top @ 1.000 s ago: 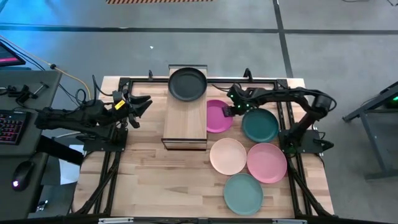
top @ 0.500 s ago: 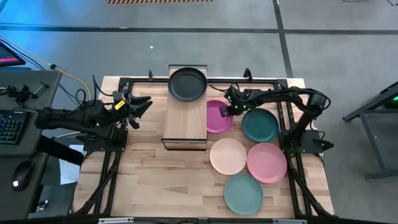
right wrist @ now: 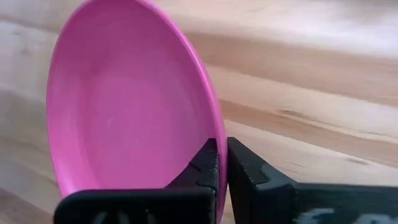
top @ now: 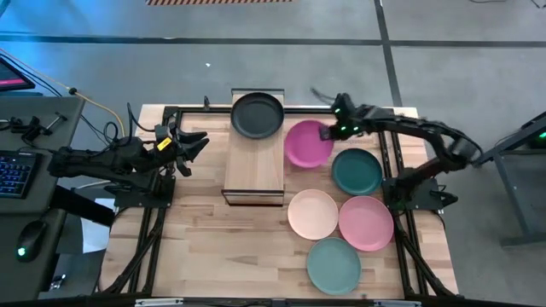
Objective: Place and stack plates onto a shelf
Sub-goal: Stack the pink plate on top of the black plate on the shelf
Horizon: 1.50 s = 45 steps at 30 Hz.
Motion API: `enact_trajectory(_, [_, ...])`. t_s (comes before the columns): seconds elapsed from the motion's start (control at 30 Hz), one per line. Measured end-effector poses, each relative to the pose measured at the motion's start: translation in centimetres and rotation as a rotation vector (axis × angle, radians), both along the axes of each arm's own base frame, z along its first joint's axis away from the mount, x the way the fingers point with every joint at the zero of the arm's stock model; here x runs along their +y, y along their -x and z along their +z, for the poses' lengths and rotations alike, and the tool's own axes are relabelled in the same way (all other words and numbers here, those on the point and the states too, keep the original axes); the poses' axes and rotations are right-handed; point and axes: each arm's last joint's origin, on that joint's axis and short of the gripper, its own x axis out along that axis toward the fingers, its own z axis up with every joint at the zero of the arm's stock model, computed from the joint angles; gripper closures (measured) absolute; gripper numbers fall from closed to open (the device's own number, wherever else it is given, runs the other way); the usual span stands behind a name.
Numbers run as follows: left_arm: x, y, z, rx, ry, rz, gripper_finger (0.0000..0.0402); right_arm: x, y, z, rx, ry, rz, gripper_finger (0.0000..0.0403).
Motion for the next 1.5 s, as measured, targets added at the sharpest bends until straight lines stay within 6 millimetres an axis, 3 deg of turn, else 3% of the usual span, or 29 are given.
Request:
enact_trajectory(0.27, [0.1,0.0,-0.1,0.008,0.002,0.025,0.0284,1.5,5.2,3.8,0.067,0.057,-0.042,0.0403])
enact_trajectory(0.43, [0.1,0.0,-0.1,0.008,0.003,0.035,0.0284,2.5,6.5,3.8,0.023,0.09,-0.083,0.0403])
enact_trajectory(0.53, [0.1,0.0,0.0,0.004,0.004,0.035,0.0284,2.4,6.5,3.9,-0.093,0.098,-0.111,0.0403])
enact_trajectory(0.67, [0.1,0.0,0.0,-0.001,0.004,0.035,0.0284,1.7,6.1,7.2,-0.329,0.187,-0.133,0.0403])
enact_trajectory(0.8, [0.1,0.0,0.0,-0.001,0.005,0.035,0.0284,1.0,5.8,11.3,-0.438,0.285,-0.161,0.0403])
enact_trajectory(0.9, [0.1,0.0,0.0,-0.001,0.005,0.035,0.0284,0.7,4.3,13.1,-0.456,0.28,-0.124,0.0403])
enact_trajectory(1.07, [0.1,0.0,0.0,-0.002,0.006,0.035,0.0284,0.1,-0.5,14.2,-0.45,0.262,-0.05,0.0403])
enact_trajectory(1.27, [0.1,0.0,0.0,-0.002,0.006,0.035,0.0284,-1.5,-6.9,13.8,-0.456,0.236,0.021,0.0403])
enact_trajectory(1.5, [0.1,0.0,0.0,-0.002,0.006,0.034,0.0284,-4.1,-12.1,12.4,-0.435,0.195,0.051,0.0403])
